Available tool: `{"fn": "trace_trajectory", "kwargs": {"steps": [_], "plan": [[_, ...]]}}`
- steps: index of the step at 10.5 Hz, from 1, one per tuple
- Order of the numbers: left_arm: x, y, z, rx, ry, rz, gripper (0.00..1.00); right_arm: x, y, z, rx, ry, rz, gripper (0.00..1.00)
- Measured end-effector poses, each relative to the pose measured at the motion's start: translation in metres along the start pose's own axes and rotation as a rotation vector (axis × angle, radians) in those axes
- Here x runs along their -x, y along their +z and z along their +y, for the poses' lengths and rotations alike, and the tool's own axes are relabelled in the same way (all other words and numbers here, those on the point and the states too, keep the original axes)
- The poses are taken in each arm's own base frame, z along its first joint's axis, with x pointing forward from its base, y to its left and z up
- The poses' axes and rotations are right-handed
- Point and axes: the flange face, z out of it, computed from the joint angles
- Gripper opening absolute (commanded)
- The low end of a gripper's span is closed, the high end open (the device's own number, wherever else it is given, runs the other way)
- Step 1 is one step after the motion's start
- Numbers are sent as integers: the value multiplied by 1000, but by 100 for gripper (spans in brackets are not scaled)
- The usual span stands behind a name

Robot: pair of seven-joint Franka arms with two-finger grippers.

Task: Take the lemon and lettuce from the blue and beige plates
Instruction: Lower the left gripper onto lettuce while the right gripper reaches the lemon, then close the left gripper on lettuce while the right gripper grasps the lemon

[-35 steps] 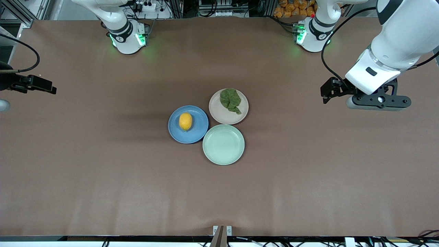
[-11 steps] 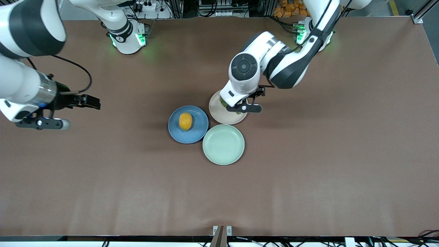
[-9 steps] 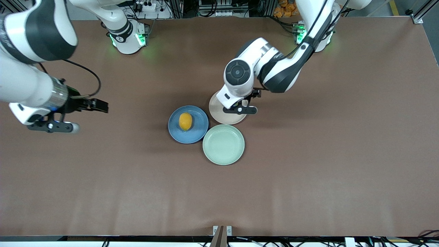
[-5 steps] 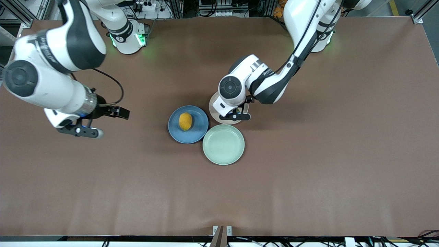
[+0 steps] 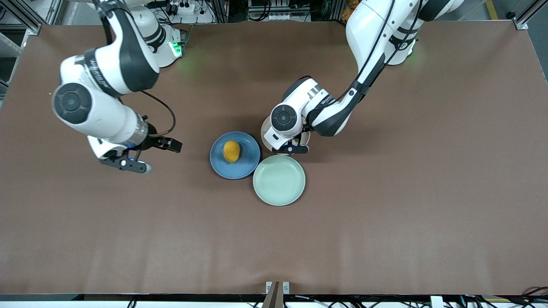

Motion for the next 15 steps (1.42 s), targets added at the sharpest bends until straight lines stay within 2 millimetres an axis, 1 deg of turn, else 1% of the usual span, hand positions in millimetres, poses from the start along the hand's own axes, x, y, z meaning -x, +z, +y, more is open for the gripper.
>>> {"fn": "trace_trajectory", "kwargs": {"steps": [3, 5, 7, 9, 10, 11, 12, 13, 15], "plan": [[1, 22, 6, -18, 8, -24, 100, 20, 32, -29, -13, 46, 31, 100], [7, 30, 15, -20, 23, -22, 100, 34, 58, -44, -23, 71, 51, 100], [11, 38, 19, -16, 31, -14, 100, 49, 83, -59, -23, 86, 58, 100], [14, 51, 21, -11, 37, -7, 100, 58, 106, -74, -20, 90, 61, 100], [16, 55, 22, -12, 39, -8, 100, 60, 114, -80, -21, 90, 64, 100], [17, 57, 23, -14, 41, -8, 80, 61, 123, -84, -25, 88, 70, 100], [18, 58, 24, -13, 43, -7, 41, 62, 131, -86, -33, 86, 81, 100], [18, 58, 25, -11, 44, -4, 0, 64, 141, -87, -39, 82, 89, 100], [19, 56, 27, -6, 22, 0, 0, 68, 161, -91, -43, 84, 98, 100]]}}
